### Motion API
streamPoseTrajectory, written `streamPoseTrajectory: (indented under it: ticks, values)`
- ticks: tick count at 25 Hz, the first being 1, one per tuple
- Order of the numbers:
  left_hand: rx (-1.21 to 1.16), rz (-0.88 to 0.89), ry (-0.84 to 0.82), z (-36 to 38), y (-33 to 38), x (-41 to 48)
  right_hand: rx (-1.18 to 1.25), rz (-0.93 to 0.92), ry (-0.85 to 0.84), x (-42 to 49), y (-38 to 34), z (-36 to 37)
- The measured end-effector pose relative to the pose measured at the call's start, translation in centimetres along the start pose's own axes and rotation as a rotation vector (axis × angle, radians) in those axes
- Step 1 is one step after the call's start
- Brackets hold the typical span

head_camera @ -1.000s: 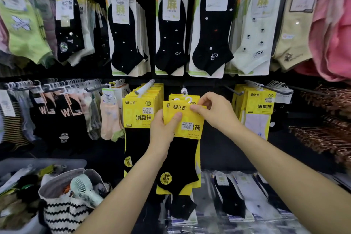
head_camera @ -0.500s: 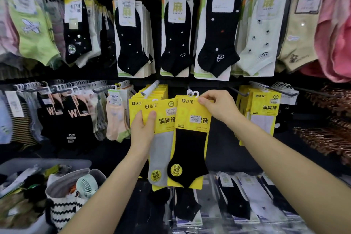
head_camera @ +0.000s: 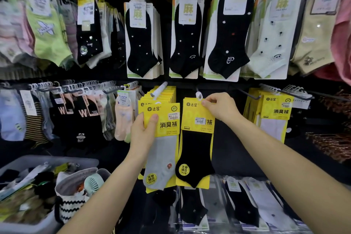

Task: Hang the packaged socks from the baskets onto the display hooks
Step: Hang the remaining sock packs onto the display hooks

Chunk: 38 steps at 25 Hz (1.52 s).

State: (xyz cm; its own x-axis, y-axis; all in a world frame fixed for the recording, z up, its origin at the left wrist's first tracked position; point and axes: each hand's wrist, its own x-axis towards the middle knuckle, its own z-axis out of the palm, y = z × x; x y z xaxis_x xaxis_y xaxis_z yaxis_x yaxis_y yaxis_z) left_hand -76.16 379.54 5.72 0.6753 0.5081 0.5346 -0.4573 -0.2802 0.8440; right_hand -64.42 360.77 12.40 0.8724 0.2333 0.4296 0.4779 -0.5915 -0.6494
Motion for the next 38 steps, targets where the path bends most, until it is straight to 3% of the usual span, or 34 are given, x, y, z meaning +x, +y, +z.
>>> streamPoseTrajectory:
  ticks: [3,7,9,12,14,18,23,30,38]
  values:
    - [0.003,0.014,-0.006,0.8,0.5,0.0,-0.070,-0.001,0.019,0.2,0.1,0.0]
    - [0.037,0.057,-0.090,2.0,0.7,-0.3,-0.056,-0.179,0.310,-1.1,-0.4,-1.0]
    - [0.057,0.067,-0.166,3.1,0.8,-0.8,0.040,-0.309,0.227,-2.2,-1.4,-1.4]
    - [0.031,0.041,-0.238,5.4,1.0,-1.6,0.010,-0.383,-0.074,-3.4,-2.3,-1.6]
    - [0.004,-0.002,-0.256,6.5,1.0,-1.9,-0.018,-0.357,-0.122,-3.4,-2.0,-2.0]
    - [0.011,-0.050,-0.215,8.0,1.3,-1.6,-0.050,-0.295,-0.015,-2.7,-1.5,-2.7]
    - [-0.075,-0.089,-0.097,8.8,1.2,-1.1,0.124,-0.202,0.048,-0.6,-2.7,-2.6]
    - [0.046,-0.170,-0.208,8.5,-0.4,-0.6,0.206,-0.105,0.056,1.5,-2.0,-1.2]
    - [0.127,-0.177,-0.191,8.9,-1.9,-0.2,0.190,-0.041,0.113,3.0,0.0,0.9]
